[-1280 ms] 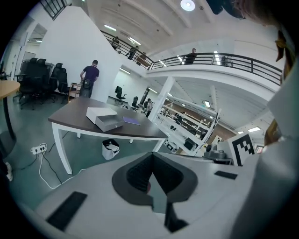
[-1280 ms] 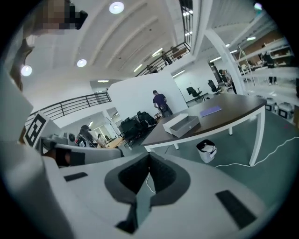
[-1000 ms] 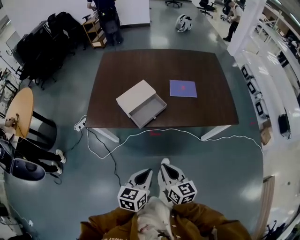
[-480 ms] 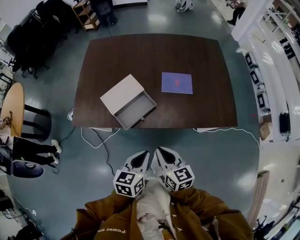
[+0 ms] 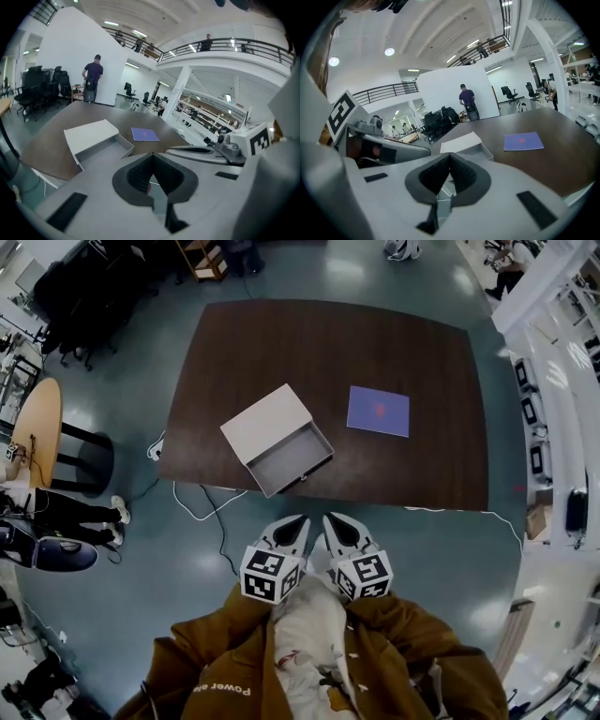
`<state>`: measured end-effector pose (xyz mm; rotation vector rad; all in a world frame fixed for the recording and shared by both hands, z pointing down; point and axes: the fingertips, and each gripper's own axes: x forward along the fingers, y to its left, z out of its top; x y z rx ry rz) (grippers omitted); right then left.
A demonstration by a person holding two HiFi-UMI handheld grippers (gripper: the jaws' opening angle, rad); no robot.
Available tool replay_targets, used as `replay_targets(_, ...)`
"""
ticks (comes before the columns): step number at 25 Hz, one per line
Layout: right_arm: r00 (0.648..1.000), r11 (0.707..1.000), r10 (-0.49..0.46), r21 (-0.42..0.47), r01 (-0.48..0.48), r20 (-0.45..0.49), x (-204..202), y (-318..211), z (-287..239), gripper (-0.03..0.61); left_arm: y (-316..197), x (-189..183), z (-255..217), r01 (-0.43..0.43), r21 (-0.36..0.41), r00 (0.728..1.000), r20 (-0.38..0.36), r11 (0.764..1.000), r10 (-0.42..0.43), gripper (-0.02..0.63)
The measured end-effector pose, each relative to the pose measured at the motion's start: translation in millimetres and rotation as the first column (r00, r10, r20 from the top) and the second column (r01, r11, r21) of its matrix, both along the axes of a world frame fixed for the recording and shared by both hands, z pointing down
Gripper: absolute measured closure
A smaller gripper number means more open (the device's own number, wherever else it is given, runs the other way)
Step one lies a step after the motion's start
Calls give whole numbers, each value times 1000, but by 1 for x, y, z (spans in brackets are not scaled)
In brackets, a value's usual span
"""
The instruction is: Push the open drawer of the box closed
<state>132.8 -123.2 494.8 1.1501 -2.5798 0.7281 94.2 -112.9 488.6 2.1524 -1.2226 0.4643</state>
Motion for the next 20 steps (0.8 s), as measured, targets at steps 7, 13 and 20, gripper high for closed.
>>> replay_targets(7,998,999,-27,-25,25,-64,-23,-17,26,572,-15,-11,39,-29,-69,999,35,997,31,607)
replay_targets(13,989,998,-48,-42,43,-138,-31,-34,60,572,-26,-24,65,-27,-86,998,61,996,32,607)
replay_targets(20,971,995,-93,-41,86,-222,-43,-44,89,571,-26,-35,87,-5,-110,999,44,994,10,607)
